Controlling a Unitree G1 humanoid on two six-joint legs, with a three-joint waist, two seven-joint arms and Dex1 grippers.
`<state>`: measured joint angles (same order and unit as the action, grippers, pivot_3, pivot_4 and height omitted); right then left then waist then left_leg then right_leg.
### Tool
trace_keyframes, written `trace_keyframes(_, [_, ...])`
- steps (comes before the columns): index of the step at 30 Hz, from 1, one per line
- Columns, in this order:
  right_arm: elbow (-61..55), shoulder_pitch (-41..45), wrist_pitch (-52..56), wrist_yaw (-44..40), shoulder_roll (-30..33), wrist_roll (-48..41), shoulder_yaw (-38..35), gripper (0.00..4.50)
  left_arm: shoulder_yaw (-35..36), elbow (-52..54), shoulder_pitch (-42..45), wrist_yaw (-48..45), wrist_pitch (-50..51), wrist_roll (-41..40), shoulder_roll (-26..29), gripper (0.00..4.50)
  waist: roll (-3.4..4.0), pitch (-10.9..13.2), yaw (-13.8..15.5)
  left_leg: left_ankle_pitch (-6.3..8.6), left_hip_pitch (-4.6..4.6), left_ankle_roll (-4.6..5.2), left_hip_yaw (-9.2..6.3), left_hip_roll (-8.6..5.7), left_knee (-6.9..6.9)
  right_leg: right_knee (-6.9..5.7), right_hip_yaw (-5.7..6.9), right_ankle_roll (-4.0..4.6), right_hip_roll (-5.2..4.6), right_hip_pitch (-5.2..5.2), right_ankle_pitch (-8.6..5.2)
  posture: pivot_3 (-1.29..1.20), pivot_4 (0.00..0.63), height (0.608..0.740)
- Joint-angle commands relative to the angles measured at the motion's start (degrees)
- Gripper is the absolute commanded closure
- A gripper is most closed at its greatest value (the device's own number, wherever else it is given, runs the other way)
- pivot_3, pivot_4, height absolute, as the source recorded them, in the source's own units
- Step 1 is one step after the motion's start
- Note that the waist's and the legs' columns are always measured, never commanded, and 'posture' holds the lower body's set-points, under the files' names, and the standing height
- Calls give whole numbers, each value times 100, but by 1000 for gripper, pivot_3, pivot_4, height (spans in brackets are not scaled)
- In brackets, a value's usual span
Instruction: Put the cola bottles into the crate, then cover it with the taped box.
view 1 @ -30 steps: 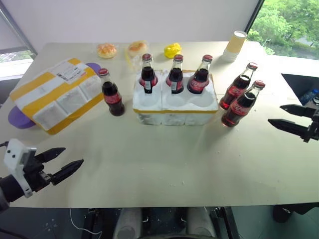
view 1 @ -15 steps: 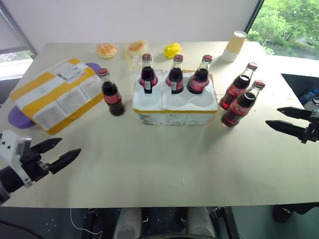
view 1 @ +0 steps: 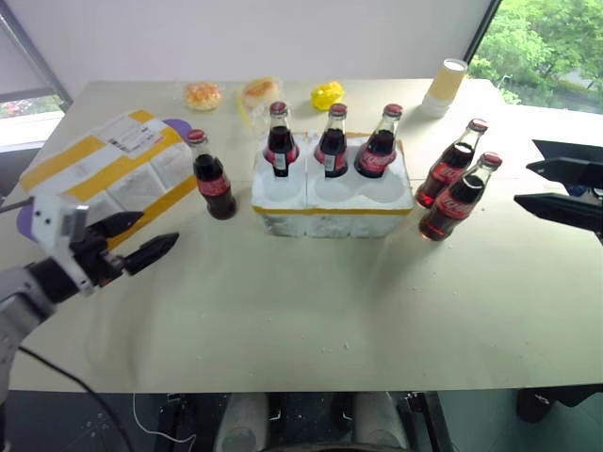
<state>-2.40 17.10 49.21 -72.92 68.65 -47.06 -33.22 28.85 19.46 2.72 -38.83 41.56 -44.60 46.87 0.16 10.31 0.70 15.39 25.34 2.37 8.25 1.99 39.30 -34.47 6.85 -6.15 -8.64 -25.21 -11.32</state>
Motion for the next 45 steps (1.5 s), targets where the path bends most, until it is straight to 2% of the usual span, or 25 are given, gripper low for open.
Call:
trace_keyframes(1, [-527, 168, 332, 47, 166, -524, -440, 0, -454, -430, 617, 21, -287, 343, -42, 39, 0, 0, 4, 0, 0, 0, 0, -3, 0, -1, 0, -1, -1, 1, 1, 0, 150, 740])
trace_keyframes(6, [-1013, 255, 607, 288, 88, -904, -552, 0, -1308, -1472, 1775, 39, -683, 1008, -347, 39, -6, -2, 12, -2, -1, -2, -2, -9, 2, -7, 0, -3, -1, 3, 2, 0, 150, 740])
trace_keyframes(10, [-1272, 174, 761, 497, 6, -1125, -754, 0, -1774, -2199, 2359, -183, -992, 1456, -474, 39, -8, -2, 6, -3, -1, 0, -2, -15, 4, -10, 1, -9, -1, 4, 5, 0, 150, 740])
trace_keyframes(17, [-1550, -39, 881, 791, -143, -1402, -1062, 0, -2129, -3022, 2961, -490, -1321, 1848, -737, 39, -11, -2, 5, -4, -3, -1, -2, -13, 11, -34, 2, -11, -3, 0, 6, 0, 150, 740])
trace_keyframes(28, [-1783, -97, 897, 1141, -260, -1796, -1036, 0, -2369, -4514, 3859, -627, -2001, 2473, -1262, 39, -18, 2, 13, 2, 5, 8, -12, -7, 57, -62, 3, -11, -5, 2, 5, 0, 150, 740])
trace_keyframes(35, [-1908, -166, 926, 1213, -194, -1977, -1011, 0, -2359, -4866, 4101, -825, -2223, 2607, -1446, 39, -19, 2, 2, 4, 6, 12, -12, -4, 61, -63, 3, -11, -5, 2, 5, 0, 150, 740])
trace_keyframes(38, [-1928, -172, 931, 1249, -166, -2038, -1016, 0, -2312, -4813, 4094, -907, -2198, 2578, -1472, 891, -19, 3, 9, 4, 7, 12, -12, -3, 63, -63, 3, -11, -6, 2, 5, 0, 150, 740])
trace_keyframes(40, [-1940, -169, 930, 1289, -163, -2063, -1003, 0, -2307, -4702, 4041, -978, -2154, 2571, -1444, 1748, -20, 3, 9, 4, 7, 13, -12, -2, 65, -64, 3, -11, -7, 3, 5, 0, 150, 740])
trace_keyframes(45, [-1981, -172, 901, 1377, -188, -2080, -937, 0, -2210, -4413, 4126, -1152, -1790, 2442, -1266, 1708, -25, 6, 6, 5, 10, 13, -13, -1, 66, -64, 3, -11, -7, 2, 5, 0, 150, 740])
